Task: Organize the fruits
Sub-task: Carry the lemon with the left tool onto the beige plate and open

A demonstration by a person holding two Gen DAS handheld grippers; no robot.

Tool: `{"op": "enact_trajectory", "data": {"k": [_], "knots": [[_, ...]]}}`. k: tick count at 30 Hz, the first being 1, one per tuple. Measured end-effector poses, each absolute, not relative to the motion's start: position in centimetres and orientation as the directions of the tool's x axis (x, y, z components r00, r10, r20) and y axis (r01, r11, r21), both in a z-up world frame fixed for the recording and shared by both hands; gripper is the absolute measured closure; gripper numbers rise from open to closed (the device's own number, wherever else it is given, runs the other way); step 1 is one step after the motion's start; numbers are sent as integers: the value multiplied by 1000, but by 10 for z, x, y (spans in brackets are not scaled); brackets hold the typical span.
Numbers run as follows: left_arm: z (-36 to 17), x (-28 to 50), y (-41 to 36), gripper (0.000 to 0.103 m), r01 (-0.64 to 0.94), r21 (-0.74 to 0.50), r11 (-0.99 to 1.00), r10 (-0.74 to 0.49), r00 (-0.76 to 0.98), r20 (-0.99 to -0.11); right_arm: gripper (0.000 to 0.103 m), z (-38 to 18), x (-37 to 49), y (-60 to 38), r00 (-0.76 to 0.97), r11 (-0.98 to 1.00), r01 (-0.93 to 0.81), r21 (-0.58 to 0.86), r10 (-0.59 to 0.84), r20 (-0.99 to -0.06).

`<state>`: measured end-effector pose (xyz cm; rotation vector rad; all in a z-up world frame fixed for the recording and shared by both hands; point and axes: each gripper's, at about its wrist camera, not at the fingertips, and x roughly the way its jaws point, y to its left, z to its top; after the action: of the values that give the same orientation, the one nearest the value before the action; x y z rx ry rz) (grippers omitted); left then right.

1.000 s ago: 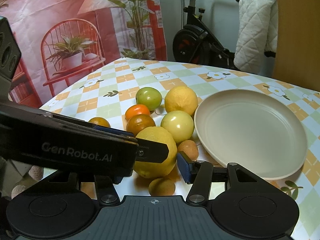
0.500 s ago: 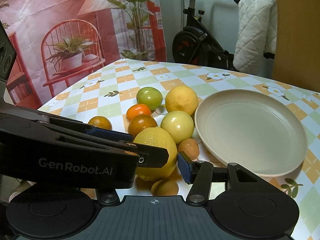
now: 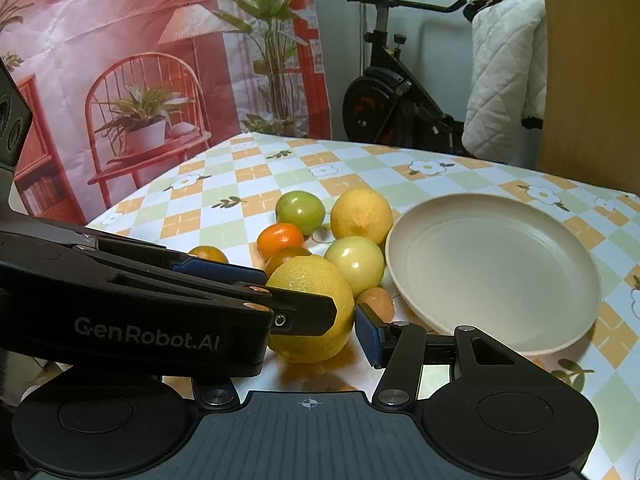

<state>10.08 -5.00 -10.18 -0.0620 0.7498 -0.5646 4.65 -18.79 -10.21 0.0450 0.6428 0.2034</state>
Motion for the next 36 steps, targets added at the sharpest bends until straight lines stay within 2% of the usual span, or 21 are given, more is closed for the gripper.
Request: {"op": "enact_trajectory", "data": {"k": [14,26,36], "knots": [[-79,109,-77,51,522,-199,830,-526,610,-593,54,-81,48,-213,836,987,-123,99,157,-526],[-81,137,-104,54,545,-214,811,-544,566,-619,54,-88,66,-244,834,992,-61,106,109,-540],[-95,153,-124,54,561,-172,810,-517,543,-662,54,-105,81,-258,810,993,-22,116,85,-580]]}}
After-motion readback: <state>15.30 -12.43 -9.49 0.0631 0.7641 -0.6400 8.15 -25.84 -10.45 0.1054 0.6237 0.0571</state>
